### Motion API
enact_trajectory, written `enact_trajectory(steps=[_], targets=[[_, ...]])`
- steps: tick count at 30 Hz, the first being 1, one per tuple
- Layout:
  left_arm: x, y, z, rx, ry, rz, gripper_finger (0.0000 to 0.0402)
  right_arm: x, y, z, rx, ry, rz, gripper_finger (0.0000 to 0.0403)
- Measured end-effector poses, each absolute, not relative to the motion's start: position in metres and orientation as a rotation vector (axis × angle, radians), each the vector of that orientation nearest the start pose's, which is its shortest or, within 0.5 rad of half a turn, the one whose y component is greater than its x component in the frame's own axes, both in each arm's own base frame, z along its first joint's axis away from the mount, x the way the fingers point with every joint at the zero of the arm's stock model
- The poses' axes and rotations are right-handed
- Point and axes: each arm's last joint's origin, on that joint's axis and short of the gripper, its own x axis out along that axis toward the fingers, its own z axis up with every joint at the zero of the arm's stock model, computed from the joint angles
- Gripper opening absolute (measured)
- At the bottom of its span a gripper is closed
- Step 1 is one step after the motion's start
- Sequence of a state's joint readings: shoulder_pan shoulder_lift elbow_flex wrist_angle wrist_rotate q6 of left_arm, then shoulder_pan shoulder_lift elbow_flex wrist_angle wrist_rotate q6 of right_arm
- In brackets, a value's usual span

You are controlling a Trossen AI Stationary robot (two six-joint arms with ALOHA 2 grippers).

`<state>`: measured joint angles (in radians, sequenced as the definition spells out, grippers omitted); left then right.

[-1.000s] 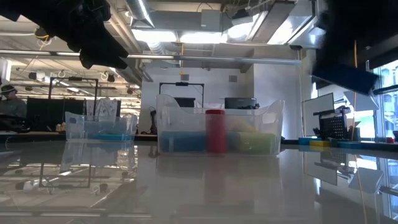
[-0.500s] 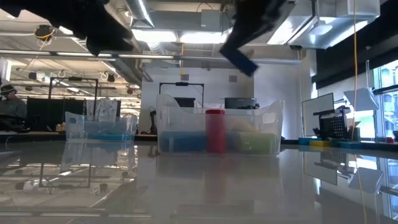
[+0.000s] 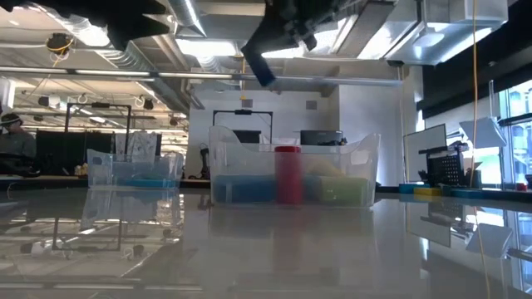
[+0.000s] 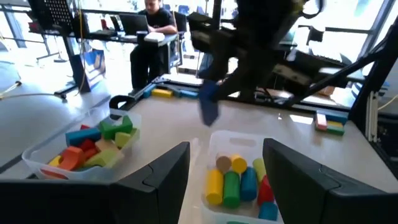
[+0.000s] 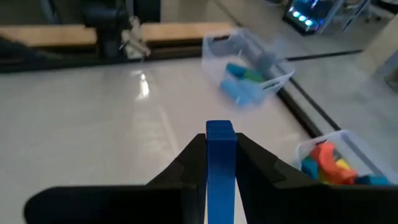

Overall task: Sort blocks by size
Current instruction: Put the blue rectangular block into the top left transparent bin

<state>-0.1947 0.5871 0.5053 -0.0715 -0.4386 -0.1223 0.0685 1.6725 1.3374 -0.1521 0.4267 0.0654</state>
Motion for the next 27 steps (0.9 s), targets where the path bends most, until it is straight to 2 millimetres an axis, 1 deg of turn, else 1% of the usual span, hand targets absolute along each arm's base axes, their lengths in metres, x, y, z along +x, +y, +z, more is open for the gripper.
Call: enact_trajectory(steps=[2, 4, 5, 11, 14, 17, 21, 27], targets=[[0.140, -0.015, 0.277, -0.078, 0.117, 0.251, 0.0198, 0.386, 0.002, 0.296, -0.057, 0.431, -0.390, 0.0065], [0.139, -0.015, 0.278, -0.081, 0.107, 0.251, 0.0198, 0.392, -0.009, 0.288, -0.051, 0.433, -0.405, 0.0065], [0.138, -0.015, 0.278, -0.082, 0.104, 0.251, 0.0198, 0.397, -0.015, 0.286, -0.043, 0.408, -0.405, 0.0065], [0.137, -0.014, 0.280, -0.085, 0.096, 0.251, 0.0198, 0.421, -0.044, 0.259, -0.023, 0.331, -0.399, 0.0065], [0.137, -0.014, 0.280, -0.085, 0.097, 0.251, 0.0198, 0.433, -0.057, 0.247, -0.007, 0.246, -0.411, 0.0065], [0.137, -0.014, 0.280, -0.086, 0.093, 0.251, 0.0198, 0.445, -0.067, 0.237, 0.006, 0.155, -0.406, 0.0065], [0.137, -0.014, 0.280, -0.086, 0.093, 0.251, 0.0198, 0.461, -0.081, 0.225, 0.012, 0.122, -0.394, 0.0065], [0.137, -0.014, 0.280, -0.091, 0.093, 0.252, 0.0198, 0.489, -0.098, 0.217, 0.015, 0.098, -0.400, 0.0065]])
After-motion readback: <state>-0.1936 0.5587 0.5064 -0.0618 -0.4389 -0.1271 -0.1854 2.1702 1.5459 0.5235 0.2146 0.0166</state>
